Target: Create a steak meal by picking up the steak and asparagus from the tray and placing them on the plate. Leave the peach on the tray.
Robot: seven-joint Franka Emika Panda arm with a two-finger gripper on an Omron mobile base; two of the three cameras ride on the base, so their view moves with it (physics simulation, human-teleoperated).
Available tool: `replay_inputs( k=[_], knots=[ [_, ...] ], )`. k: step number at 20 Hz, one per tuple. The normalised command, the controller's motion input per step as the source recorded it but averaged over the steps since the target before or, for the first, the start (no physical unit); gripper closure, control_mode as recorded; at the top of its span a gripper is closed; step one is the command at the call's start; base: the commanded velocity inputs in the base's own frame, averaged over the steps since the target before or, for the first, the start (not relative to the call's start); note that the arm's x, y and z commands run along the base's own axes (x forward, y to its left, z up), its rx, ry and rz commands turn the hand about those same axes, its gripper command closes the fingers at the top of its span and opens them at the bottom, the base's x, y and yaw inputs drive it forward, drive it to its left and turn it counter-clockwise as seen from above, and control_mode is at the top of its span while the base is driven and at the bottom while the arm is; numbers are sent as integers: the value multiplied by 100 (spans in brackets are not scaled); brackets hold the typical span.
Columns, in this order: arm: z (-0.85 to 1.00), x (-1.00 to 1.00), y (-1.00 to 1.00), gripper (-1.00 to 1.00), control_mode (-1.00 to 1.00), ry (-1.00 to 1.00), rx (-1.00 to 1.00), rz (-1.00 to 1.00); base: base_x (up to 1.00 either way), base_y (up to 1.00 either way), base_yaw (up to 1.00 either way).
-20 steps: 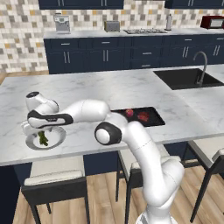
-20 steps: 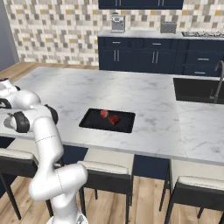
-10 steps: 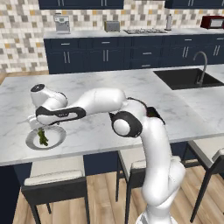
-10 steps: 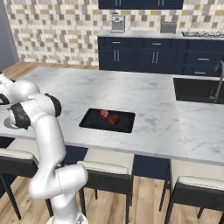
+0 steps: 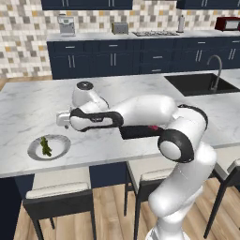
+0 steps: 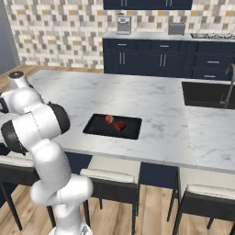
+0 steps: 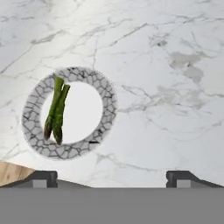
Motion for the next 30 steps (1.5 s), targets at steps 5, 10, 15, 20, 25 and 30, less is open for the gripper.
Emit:
replay_inputs(
  k=[5, 10, 15, 20, 25, 30],
  knots=[
    [58, -23, -100, -100, -100, 0, 17, -5, 0, 0, 0],
    [52, -18, -100, -100, -100, 0, 14, -11, 0, 0, 0],
    [47, -11, -100, -100, -100, 4, 3, -10, 0, 0, 0],
    [27, -24, -100, -100, -100, 8, -1, -4, 0, 0, 0],
    [2, -21, -100, -100, -100, 10, -4, -7, 0, 0, 0],
    [-3, 0, -100, -100, -100, 12, -7, -7, 0, 0, 0]
  ],
)
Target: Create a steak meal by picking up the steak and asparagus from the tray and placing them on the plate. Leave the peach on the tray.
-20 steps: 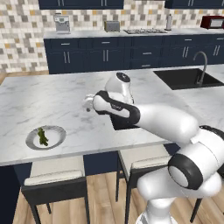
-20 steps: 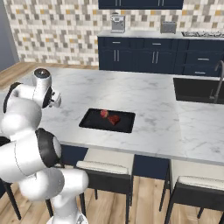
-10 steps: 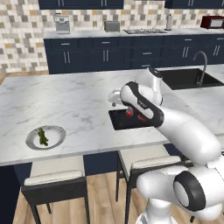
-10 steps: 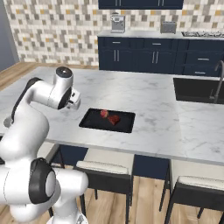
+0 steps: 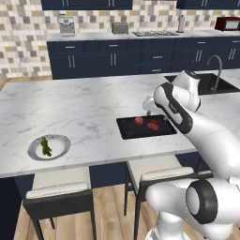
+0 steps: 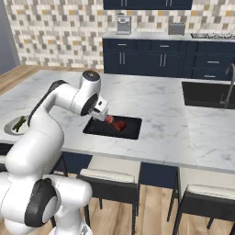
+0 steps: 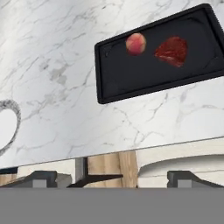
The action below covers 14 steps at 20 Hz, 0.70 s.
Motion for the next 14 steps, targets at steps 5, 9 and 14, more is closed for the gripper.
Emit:
replay_inputs(
  k=[5, 9, 14],
  knots=[
    [-20, 22, -98, -100, -100, 17, -13, -2, 0, 0, 0],
    [-36, 33, -70, -100, -100, 16, -21, 0, 0, 0, 0],
    [-43, 42, -29, -100, -100, 4, -13, 0, 0, 0, 0]
  ],
)
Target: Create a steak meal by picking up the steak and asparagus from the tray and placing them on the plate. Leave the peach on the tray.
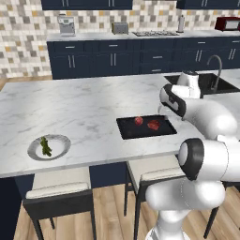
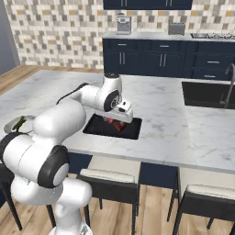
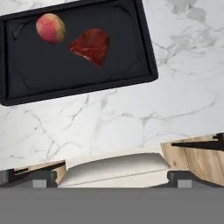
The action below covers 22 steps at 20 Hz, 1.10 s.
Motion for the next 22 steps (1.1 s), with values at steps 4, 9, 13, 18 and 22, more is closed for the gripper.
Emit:
replay_inputs(
  k=[4, 9, 13, 18, 22],
  knots=[
    [-32, 24, -2, -100, -100, 0, -1, 8, 0, 0, 0],
    [-32, 27, 0, -100, -100, 0, 1, 22, 0, 0, 0],
    [-34, 32, 0, -100, -100, 2, -1, 25, 0, 0, 0],
    [-34, 35, 0, -100, -100, 1, -1, 22, 0, 0, 0],
    [-32, 42, 0, -100, -100, 0, 0, 13, 0, 0, 0]
  ],
)
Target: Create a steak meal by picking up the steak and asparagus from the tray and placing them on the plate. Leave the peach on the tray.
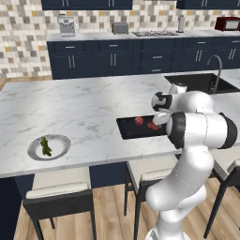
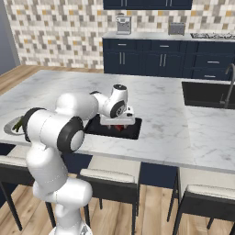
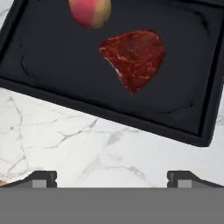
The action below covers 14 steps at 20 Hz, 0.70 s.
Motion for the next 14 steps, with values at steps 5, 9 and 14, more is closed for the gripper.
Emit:
replay_inputs(
  k=[5, 9, 14],
  knots=[
    [-32, 40, 0, -100, -100, 0, 0, 10, 0, 0, 0],
    [-28, 39, 0, -100, -100, 0, 0, 4, 0, 0, 0],
    [-30, 40, 0, -100, -100, 0, 0, 1, 0, 0, 0]
  ],
)
